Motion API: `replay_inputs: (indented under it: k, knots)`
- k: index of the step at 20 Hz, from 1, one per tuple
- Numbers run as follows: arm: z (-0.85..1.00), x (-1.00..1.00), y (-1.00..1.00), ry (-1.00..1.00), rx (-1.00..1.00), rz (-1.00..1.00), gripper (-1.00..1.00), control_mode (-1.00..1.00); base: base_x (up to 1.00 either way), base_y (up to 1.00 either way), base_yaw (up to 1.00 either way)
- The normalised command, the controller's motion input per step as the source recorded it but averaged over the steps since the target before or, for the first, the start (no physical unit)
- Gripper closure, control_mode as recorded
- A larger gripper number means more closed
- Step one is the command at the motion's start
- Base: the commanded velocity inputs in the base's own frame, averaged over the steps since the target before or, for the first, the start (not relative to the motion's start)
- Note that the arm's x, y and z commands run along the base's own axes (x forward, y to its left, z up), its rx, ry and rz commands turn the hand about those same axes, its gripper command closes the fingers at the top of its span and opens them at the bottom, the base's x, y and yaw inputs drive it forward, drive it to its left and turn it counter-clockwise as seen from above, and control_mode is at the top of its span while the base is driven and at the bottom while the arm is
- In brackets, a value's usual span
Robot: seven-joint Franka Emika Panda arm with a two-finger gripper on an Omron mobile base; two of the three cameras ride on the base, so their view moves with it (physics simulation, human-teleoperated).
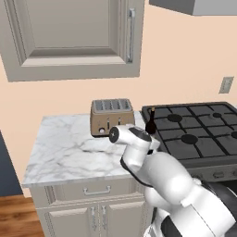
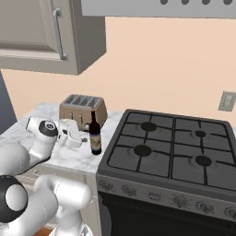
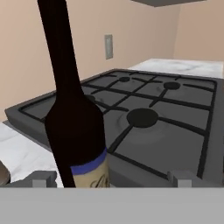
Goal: There is a wine glass and glass cup on the dining counter. Place the wine bottle next to the wine glass and the juice bottle next to the glass cup.
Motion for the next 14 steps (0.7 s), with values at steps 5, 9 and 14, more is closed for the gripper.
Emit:
replay_inputs:
  k: [5, 9, 14]
  knots:
    - [-0.12, 0.14, 0.00, 0.00, 0.00, 0.00, -1.00, -1.00, 0.00, 0.00, 0.00]
    - [-0.12, 0.13, -0.05, 0.00, 0.00, 0.00, -1.00, -1.00, 0.00, 0.00, 0.00]
    - [-0.13, 0.12, -0.07, 0.00, 0.00, 0.00, -1.00, -1.00, 0.00, 0.00, 0.00]
